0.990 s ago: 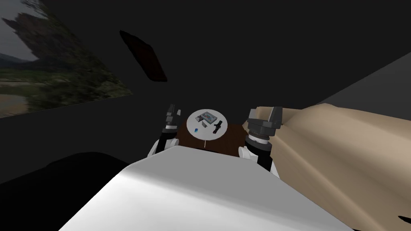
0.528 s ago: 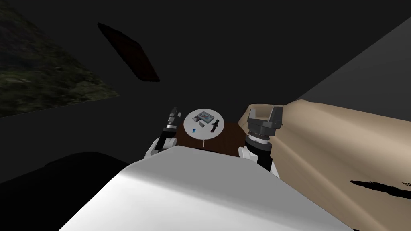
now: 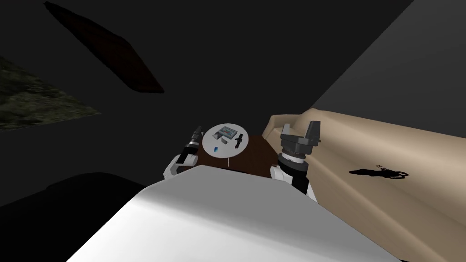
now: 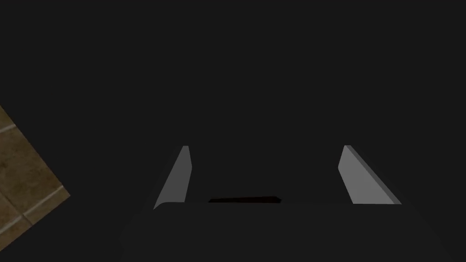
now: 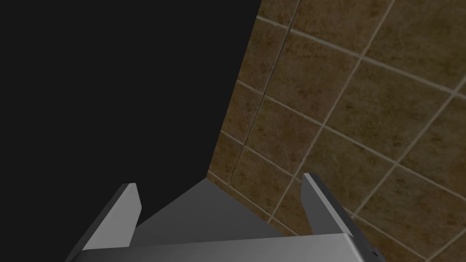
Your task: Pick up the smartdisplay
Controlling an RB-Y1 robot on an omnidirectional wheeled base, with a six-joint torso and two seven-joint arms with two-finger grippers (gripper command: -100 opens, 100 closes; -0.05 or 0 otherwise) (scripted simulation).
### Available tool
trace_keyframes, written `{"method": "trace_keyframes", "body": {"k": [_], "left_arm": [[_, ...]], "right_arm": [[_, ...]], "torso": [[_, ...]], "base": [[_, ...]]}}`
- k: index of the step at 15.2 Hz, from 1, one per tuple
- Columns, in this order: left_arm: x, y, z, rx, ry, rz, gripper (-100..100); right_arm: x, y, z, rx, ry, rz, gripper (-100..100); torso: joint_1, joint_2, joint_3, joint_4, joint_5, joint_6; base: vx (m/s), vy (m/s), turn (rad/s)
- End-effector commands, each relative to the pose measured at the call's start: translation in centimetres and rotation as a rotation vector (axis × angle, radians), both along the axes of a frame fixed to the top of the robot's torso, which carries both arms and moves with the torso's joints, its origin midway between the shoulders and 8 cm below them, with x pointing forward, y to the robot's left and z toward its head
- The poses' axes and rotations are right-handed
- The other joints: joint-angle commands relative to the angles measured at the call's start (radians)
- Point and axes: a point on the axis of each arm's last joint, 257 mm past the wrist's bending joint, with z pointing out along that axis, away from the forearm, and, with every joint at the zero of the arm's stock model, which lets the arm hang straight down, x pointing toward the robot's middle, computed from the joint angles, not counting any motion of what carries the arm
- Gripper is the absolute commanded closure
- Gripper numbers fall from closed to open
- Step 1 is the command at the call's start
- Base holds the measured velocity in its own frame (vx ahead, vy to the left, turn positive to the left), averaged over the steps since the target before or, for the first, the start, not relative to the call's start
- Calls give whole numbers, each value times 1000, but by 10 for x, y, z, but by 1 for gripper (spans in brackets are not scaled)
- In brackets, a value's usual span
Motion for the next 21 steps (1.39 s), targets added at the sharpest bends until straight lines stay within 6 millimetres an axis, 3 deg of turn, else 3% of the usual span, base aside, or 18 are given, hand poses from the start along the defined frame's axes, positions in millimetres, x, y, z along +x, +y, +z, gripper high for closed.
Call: {"method": "trace_keyframes", "body": {"k": [1, 2, 4, 5, 9, 10, 12, 13, 15, 16, 17, 18, 19, 20, 21], "left_arm": [[-1, 7, -10, 2, 38, 16, -100], [3, 27, -29, 10, 98, 49, -100], [3, 27, -31, 8, 105, 51, -100], [4, 48, -50, 14, 163, 85, -100], [4, 71, -74, 13, 244, 128, -100], [2, 92, -88, 16, 295, 162, -100], [1, 95, -95, 11, 315, 169, -100], [-1, 114, -106, 11, 367, 203, -100], [-4, 118, -116, 6, 385, 212, -100], [-9, 139, -130, 1, 441, 249, -100], [-11, 142, -136, -3, 456, 255, -100], [-15, 161, -143, -5, 491, 286, -100], [-20, 165, -156, -15, 525, 298, -100], [-20, 165, -156, -16, 526, 298, -100], [-28, 186, -168, -25, 573, 334, -100]], "right_arm": [[0, 0, 0, 0, 0, 0, 0], [0, 0, 0, 0, 0, 0, 0], [0, 0, 0, 0, 0, 0, 0], [0, 0, 0, 0, 0, 0, 0], [0, 0, 0, 0, 0, 0, 0], [0, 0, 0, 0, 0, 0, 0], [0, 0, 0, 0, 0, 0, 0], [0, 0, 0, 0, 0, 0, 0], [0, 0, 0, 0, 0, 0, 0], [0, 0, 0, 0, 0, 0, 0], [0, 0, 0, 0, 0, 0, 0], [0, 0, 0, 0, 0, 0, 0], [0, 0, 0, 0, 0, 0, 0], [0, 0, 0, 0, 0, 0, 0], [0, 0, 0, 0, 0, 0, 0]], "torso": [[0, 0, 0, 0, 0, 0], [0, 0, 0, 0, 0, -1], [0, 0, 0, 0, 0, 0], [0, -1, 0, 0, 0, -1], [0, 0, 0, 0, 0, 0], [0, -1, 0, 0, 0, -1], [0, -1, 0, 0, 0, 0], [0, -1, -1, 0, 0, -1], [0, -1, -1, 0, 0, 0], [0, -1, -1, 0, 0, -1], [0, -1, -1, 0, 0, 0], [0, -1, -1, 0, 0, 0], [0, -1, -1, 0, 0, 0], [0, -1, -1, 0, 0, 0], [0, -1, -1, 0, 0, -1]], "base": [[-25, 16, -89], [-24, 9, -207], [-23, 11, -197], [-22, 6, -277], [-28, 13, -256], [-22, 9, -264], [-22, 13, -199], [-24, 6, -279], [-22, 10, -215], [-20, 10, -285], [-22, 14, -299], [-26, 13, -363], [-27, 13, -332], [-19, 14, -140], [-20, 12, -275]]}}
